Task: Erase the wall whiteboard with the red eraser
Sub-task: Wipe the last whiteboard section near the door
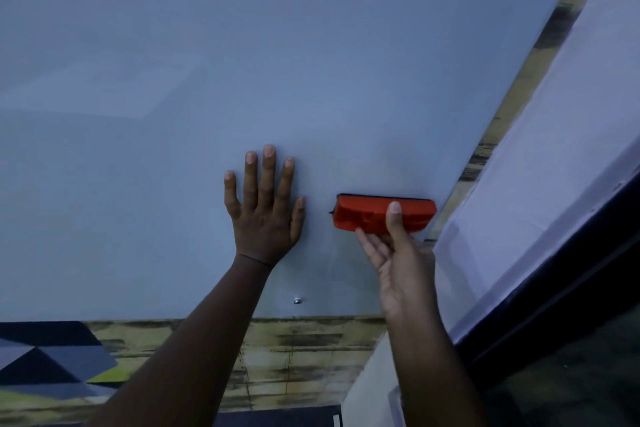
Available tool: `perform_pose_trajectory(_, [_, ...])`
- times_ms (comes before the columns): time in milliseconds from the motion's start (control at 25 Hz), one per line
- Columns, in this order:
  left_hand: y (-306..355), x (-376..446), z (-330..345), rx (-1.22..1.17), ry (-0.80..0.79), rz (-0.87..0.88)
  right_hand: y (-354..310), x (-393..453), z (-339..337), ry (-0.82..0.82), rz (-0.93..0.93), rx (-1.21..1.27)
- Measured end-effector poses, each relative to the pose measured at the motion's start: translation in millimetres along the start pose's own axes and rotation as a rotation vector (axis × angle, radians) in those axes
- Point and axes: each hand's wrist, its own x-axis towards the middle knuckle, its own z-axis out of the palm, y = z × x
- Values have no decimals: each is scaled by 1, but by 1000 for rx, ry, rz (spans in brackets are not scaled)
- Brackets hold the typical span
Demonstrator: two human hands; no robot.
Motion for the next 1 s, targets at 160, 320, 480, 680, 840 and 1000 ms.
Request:
perform_pose_trajectory(160, [-1,-3,0,4,-4,10,26,4,-20,27,101,-116])
perform_pose_trajectory(320, [-3,-5,1,20,4,33,97,10,-53,201,185,-132])
perform_pose_trajectory(480, [-3,-7,1,20,6,49,147,23,-75,262,238,-104])
perform_pose_trajectory(680, [-4,-8,2,28,10,53,195,28,-116,327,336,-49])
perform_pose_trajectory(840, [-5,-10,2,18,14,58,208,32,-145,273,363,-23])
perform_pose_trajectory(1000, [-6,-11,2,19,11,63,185,47,-151,288,290,0])
